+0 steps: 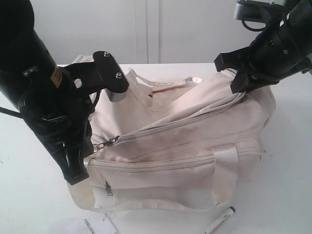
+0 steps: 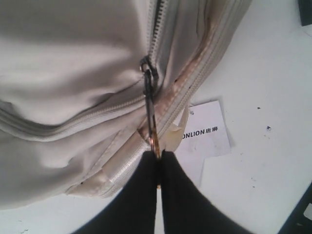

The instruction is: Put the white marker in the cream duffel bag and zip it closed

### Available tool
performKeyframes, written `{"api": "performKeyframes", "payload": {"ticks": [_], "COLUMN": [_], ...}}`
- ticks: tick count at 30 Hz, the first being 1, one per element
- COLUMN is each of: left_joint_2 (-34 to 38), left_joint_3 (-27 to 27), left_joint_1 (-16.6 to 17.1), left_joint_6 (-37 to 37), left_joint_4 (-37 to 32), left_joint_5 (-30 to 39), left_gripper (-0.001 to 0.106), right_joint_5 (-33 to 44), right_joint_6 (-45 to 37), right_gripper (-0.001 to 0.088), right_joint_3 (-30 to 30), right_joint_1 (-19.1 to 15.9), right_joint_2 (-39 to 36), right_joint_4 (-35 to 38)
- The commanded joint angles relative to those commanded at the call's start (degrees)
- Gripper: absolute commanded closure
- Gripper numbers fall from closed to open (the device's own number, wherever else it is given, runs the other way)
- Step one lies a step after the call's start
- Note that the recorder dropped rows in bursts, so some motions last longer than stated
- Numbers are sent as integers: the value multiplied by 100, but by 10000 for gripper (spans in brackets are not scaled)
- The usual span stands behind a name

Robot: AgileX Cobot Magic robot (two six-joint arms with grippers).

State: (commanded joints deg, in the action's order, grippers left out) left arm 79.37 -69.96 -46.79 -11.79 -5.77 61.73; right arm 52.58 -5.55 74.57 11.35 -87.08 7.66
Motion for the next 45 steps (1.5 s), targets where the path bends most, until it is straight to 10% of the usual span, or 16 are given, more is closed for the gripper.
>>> {"api": "performKeyframes", "payload": {"ticks": [45], "left_joint_2": [0], "left_joint_3": [0], "left_joint_1": [0], "left_joint_6": [0], "left_joint_4": [1364], "left_joint_5": [-1737], "left_gripper": [1053], "right_joint_5": [-42], "right_joint_6": [-19], "right_gripper": [868], "right_joint_3": [0], "right_joint_1": [0], "right_joint_2": [0], "right_joint_4": [305]}}
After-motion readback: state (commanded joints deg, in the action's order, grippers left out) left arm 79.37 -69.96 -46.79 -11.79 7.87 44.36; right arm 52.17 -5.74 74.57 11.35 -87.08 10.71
